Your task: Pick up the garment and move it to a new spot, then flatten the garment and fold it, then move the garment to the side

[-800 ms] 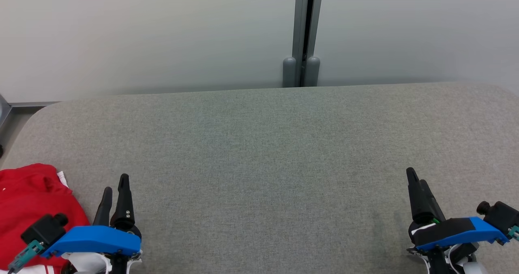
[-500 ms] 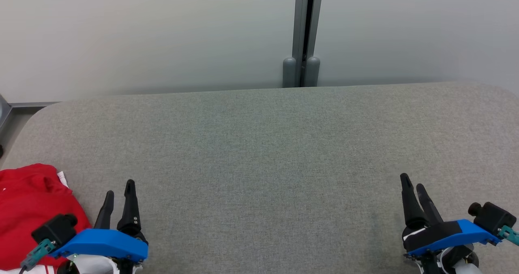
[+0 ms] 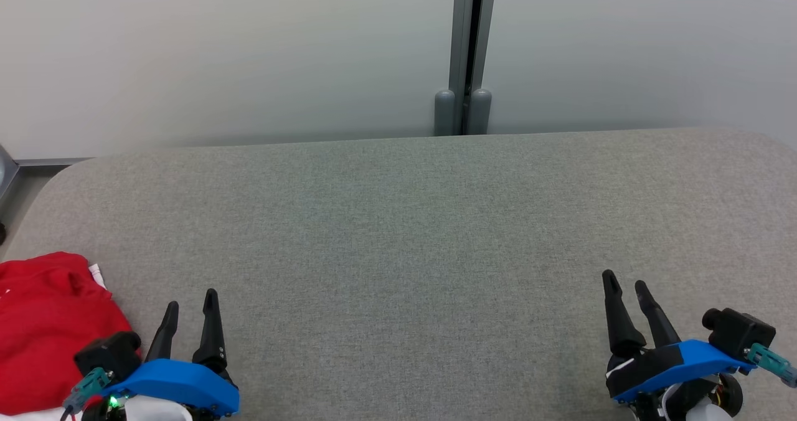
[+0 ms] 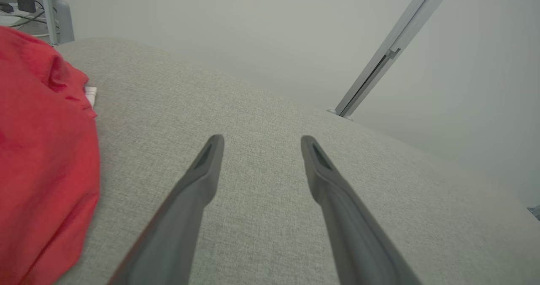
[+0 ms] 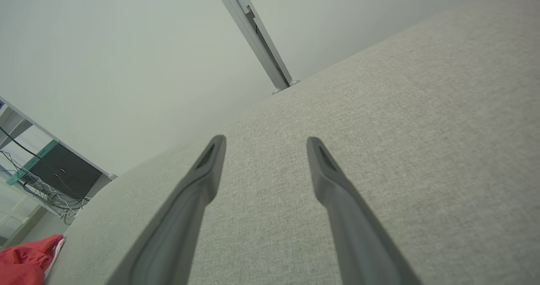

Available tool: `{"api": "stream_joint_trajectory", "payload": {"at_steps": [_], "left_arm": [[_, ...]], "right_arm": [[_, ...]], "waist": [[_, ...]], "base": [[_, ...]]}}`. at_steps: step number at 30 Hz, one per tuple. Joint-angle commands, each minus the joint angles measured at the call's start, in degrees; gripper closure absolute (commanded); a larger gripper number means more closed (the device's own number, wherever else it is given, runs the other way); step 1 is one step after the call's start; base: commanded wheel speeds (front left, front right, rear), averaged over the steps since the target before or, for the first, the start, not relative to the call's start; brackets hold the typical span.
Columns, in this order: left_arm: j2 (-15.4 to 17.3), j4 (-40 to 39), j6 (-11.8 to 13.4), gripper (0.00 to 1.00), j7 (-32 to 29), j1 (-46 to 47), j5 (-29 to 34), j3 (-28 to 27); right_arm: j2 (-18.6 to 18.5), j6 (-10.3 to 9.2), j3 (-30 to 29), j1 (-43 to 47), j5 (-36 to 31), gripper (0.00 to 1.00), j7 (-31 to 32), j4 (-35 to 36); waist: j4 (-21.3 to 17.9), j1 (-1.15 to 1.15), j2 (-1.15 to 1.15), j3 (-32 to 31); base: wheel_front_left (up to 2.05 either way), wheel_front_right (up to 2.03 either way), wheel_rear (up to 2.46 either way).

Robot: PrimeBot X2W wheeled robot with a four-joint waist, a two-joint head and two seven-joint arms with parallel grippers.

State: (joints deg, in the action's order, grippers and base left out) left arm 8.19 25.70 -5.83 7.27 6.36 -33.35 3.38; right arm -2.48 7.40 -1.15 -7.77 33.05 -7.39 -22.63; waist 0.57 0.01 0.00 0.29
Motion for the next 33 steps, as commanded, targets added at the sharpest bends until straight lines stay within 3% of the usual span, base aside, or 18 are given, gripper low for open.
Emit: {"api": "stream_joint_trajectory", "payload": {"at_steps": [1,22,33], "left_arm": [[0.52,0.01,0.28,0.00,0.75,1.18,2.24,0.50],[1.72,0.60,2.65,0.00,3.71,0.96,14.26,1.64],[0.76,1.14,3.32,0.00,5.12,-0.29,18.71,0.37]], "right_arm": [[-0.33,0.11,0.37,-0.28,-2.33,0.00,-0.65,0.64],[-0.44,0.12,-0.61,0.00,-16.91,0.00,-3.58,-2.22],[-0.49,0.13,-1.22,0.40,-21.70,0.00,-5.03,-3.51]], "waist": [[0.06,-0.01,0.00,0.03],[0.31,-0.01,0.00,0.25],[0.38,-0.01,0.00,0.33]], "base": [[0.00,0.00,0.00],[0.00,0.00,0.00],[0.00,0.00,0.00]]}}
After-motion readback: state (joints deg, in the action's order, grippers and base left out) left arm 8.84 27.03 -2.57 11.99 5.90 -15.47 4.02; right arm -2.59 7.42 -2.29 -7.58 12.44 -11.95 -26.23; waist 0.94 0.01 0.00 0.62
